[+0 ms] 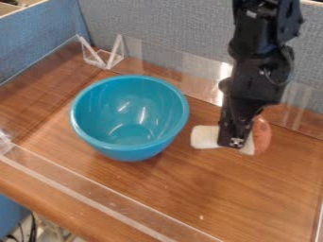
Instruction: Put the mushroom in the blue bowl
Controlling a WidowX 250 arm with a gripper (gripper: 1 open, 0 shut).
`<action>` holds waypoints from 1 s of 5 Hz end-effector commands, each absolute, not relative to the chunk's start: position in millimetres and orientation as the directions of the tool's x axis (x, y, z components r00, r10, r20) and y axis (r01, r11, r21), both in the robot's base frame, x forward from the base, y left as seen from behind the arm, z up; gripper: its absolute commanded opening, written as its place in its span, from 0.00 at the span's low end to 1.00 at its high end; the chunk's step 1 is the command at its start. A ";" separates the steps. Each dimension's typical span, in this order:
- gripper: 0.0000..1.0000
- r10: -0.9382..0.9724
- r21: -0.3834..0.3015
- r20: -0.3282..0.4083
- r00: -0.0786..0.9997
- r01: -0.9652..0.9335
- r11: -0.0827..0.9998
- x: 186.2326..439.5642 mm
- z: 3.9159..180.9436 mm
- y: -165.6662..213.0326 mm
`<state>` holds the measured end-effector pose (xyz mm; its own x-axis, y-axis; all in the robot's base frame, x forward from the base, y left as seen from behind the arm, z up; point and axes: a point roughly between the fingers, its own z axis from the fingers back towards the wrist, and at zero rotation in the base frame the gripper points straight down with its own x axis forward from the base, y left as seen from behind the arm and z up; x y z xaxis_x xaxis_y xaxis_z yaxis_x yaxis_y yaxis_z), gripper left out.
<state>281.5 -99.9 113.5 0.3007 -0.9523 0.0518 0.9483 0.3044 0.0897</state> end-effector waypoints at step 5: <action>0.00 -0.857 0.188 0.035 0.515 0.838 0.512 294.4 178.5 49.3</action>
